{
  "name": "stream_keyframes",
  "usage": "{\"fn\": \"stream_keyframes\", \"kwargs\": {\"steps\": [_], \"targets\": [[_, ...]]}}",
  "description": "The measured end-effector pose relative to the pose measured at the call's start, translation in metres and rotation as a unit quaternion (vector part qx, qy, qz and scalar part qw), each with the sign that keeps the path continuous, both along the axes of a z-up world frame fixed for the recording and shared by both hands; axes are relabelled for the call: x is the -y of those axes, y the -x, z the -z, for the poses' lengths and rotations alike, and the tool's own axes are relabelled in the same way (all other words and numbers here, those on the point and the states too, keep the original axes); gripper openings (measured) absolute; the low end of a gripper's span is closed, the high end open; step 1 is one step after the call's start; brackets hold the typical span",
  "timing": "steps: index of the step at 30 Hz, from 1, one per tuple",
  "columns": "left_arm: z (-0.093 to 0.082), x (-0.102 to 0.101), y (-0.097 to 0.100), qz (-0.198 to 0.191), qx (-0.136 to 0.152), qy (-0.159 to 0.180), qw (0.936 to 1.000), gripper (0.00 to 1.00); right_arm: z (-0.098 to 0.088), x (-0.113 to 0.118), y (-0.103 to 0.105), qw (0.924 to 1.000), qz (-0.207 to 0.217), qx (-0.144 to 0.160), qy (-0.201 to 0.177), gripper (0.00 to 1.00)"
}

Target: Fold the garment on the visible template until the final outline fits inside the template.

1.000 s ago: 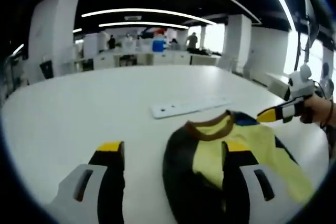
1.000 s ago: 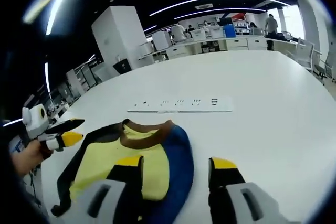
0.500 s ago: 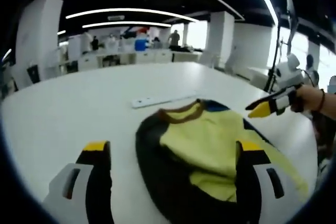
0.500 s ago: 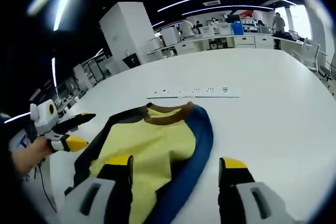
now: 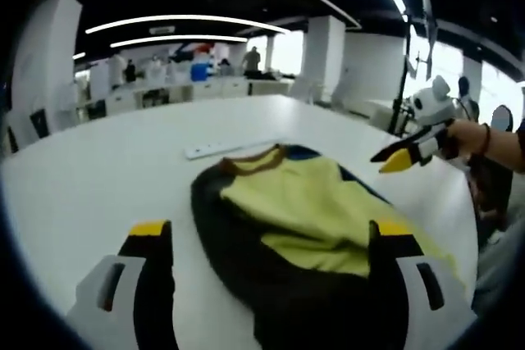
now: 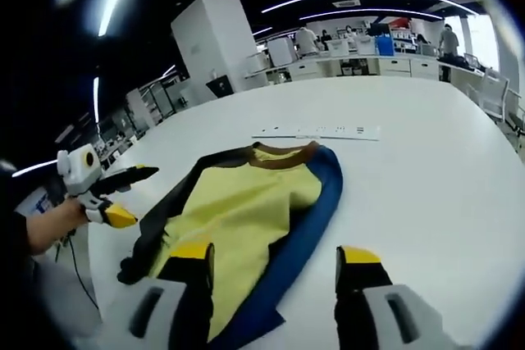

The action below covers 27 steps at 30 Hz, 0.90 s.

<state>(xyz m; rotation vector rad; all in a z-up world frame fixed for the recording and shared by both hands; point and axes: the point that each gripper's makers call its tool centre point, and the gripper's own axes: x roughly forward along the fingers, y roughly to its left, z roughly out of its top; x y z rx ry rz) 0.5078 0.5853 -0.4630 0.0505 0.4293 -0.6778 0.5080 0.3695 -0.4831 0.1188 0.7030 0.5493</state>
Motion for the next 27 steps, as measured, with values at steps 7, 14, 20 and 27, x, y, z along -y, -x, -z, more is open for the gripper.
{"fn": "stream_keyframes", "kwargs": {"steps": [7, 14, 20, 27], "targets": [[0.009, 0.0, 0.028, 0.013, -0.009, -0.012, 0.9998, 0.86, 0.008, -0.007, 0.025, 0.9997, -0.024, -0.003, -0.001, 0.54], [0.024, -0.009, 0.034, -0.018, -0.018, -0.018, 0.9995, 0.68, 0.03, -0.002, 0.041, 0.9993, -0.023, -0.019, 0.025, 0.45], [0.043, -0.019, 0.036, -0.03, -0.034, -0.031, 0.9985, 0.54, 0.042, 0.001, 0.051, 0.9983, -0.005, -0.019, 0.054, 0.28], [0.051, -0.018, 0.038, -0.013, -0.041, -0.029, 0.9986, 0.33, 0.052, 0.003, 0.05, 0.9972, 0.015, -0.012, 0.072, 0.24]]}}
